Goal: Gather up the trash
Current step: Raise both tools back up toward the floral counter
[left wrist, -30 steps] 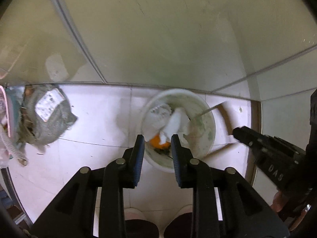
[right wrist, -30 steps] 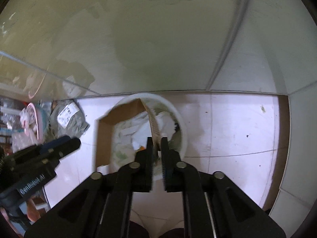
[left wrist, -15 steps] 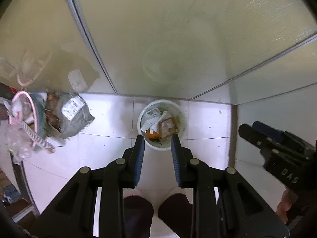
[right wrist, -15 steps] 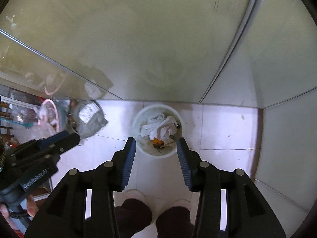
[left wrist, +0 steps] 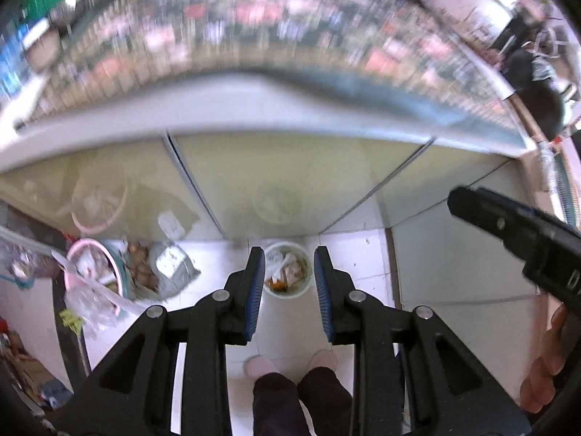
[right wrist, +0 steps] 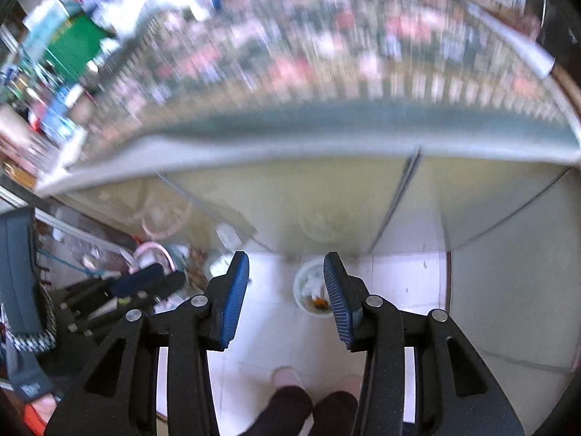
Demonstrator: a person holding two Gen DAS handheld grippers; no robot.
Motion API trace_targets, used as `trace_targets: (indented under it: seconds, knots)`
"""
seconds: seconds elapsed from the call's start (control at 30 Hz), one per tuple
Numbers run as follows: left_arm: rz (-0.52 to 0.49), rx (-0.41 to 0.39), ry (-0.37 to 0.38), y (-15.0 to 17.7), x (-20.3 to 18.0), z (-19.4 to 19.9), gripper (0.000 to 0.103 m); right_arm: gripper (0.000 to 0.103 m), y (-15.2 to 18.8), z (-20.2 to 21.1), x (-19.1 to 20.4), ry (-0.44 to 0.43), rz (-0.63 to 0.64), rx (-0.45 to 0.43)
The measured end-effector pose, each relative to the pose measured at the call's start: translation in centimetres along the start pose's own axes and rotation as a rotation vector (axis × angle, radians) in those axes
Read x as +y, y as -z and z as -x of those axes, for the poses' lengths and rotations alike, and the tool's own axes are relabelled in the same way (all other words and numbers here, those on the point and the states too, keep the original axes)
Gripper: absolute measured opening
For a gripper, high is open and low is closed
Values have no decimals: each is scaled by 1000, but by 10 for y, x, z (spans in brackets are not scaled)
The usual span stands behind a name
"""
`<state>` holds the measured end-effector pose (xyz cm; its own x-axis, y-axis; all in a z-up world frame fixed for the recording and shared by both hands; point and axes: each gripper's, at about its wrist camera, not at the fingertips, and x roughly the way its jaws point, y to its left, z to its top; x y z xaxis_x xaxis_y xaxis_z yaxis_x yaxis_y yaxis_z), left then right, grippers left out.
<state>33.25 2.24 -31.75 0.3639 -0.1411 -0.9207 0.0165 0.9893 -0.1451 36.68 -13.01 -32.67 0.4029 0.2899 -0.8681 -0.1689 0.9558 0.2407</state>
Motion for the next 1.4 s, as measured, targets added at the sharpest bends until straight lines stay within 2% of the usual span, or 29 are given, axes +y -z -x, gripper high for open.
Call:
trace_targets:
  seconds: [0.13, 0.23, 0.33, 0.43, 0.6, 0.67, 0.8, 0.93, 1.0, 1.07, 1.17, 1.23, 1.4]
  knots:
    - [-33, -88, 9, -20, -7, 55, 26, 39, -20, 45, 18, -2, 4, -85]
    - [-59, -176, 21, -36, -4, 95, 31, 39, -34, 72, 31, 15, 13, -145]
    - [-81, -274, -6, -61, -1, 130, 36, 39, -50, 99, 40, 19, 20, -221]
    - [-81, -347, -28, -90, 2, 156, 37, 39, -73, 124, 48, 21, 37, -285]
    - [-56, -456, -64, -140, 8, 178, 49, 41, -107, 148, 48, 22, 69, -362]
    - [-34, -480, -92, -162, 8, 178, 52, 42, -128, 147, 41, 12, 83, -387]
    - [30, -504, -114, -204, 8, 173, 72, 42, -168, 145, 28, -36, 117, -403]
    - [77, -508, -119, -245, 10, 163, 73, 43, -218, 137, 17, -67, 167, -391]
    - [94, -519, -150, -261, 12, 155, 79, 48, -232, 135, 14, -78, 196, -402]
    - [98, -509, -187, -277, 16, 145, 83, 48, -248, 126, 13, -65, 217, -405]
    - [108, -468, -220, -305, 32, 126, 83, 48, -274, 110, 12, -88, 210, -383]
    - [116, -454, -213, -320, 44, 115, 83, 48, -290, 98, 13, -106, 207, -369]
    - [87, -427, -190, -363, 77, 78, 84, 48, -330, 62, 24, -73, 191, -353]
